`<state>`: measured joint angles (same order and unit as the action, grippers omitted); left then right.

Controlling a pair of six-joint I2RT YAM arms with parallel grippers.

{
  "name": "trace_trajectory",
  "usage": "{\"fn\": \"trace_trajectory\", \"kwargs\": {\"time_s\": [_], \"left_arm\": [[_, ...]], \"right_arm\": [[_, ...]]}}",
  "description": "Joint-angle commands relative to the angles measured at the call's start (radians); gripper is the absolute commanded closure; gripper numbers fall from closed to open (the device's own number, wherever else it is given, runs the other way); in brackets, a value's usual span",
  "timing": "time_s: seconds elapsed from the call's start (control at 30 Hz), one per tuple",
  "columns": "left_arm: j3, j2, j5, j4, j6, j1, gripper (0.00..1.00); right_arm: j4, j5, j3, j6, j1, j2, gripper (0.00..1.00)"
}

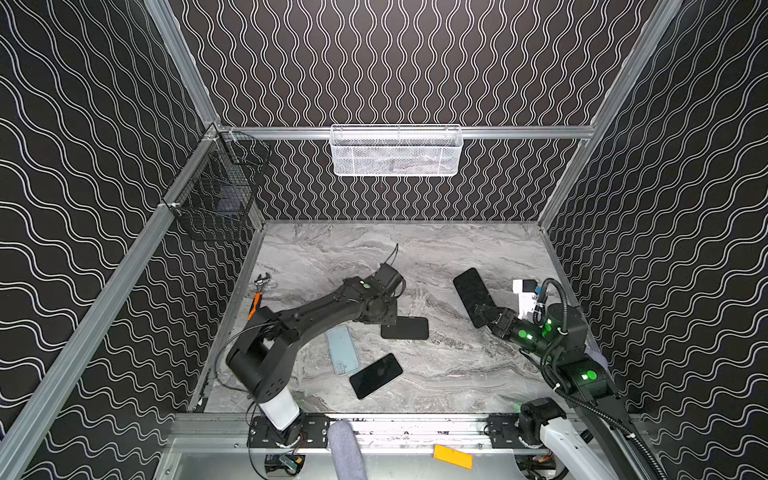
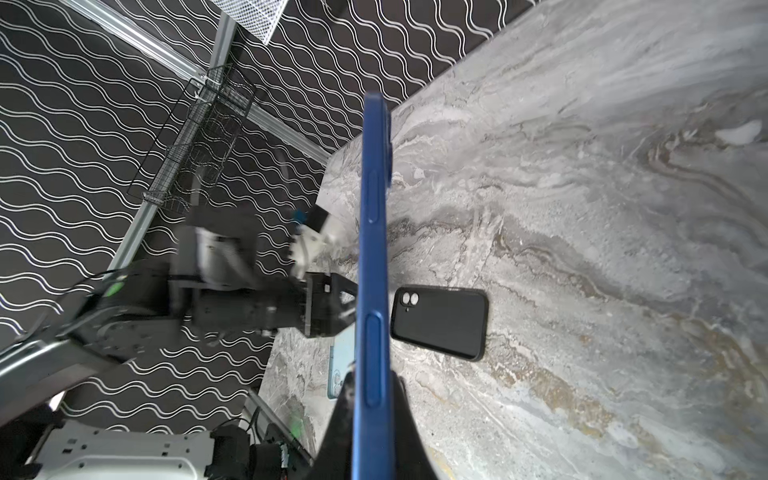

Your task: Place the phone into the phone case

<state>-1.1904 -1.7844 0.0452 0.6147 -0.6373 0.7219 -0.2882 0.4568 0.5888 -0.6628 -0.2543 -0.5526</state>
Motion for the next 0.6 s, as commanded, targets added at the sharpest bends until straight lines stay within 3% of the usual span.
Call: {"fn": "trace_trajectory", "kwargs": {"time_s": [0.0, 0.2, 0.33, 0.4, 0.57], "left_arm": [[-0.03, 0.088, -0.022, -0.077, 0.15, -0.009, 0.4], [-0.073, 0.2, -0.317, -0.15, 0.261, -0.109, 0.28], [-0.05, 0.234, -0.572, -0.27, 0.256, -0.165, 0.12], [-0.043, 0.243, -0.638, -0.311, 0.251, -0.167, 0.03], [0.004, 0.273, -0.752, -0.401, 0.23, -0.167, 0.01]], "right_arm": [[0.019, 0.006, 0.024, 0.071, -0.002, -0.003, 1.0], [0.031, 0.046, 0.057, 0.187, -0.001, 0.013, 1.0], [0.039, 0.11, 0.086, 0.222, -0.001, -0.002, 1.0], [0.052, 0.173, 0.092, 0.232, -0.001, -0.017, 1.0], [0.136, 0.29, 0.073, 0.192, -0.002, -0.057, 1.0]]}}
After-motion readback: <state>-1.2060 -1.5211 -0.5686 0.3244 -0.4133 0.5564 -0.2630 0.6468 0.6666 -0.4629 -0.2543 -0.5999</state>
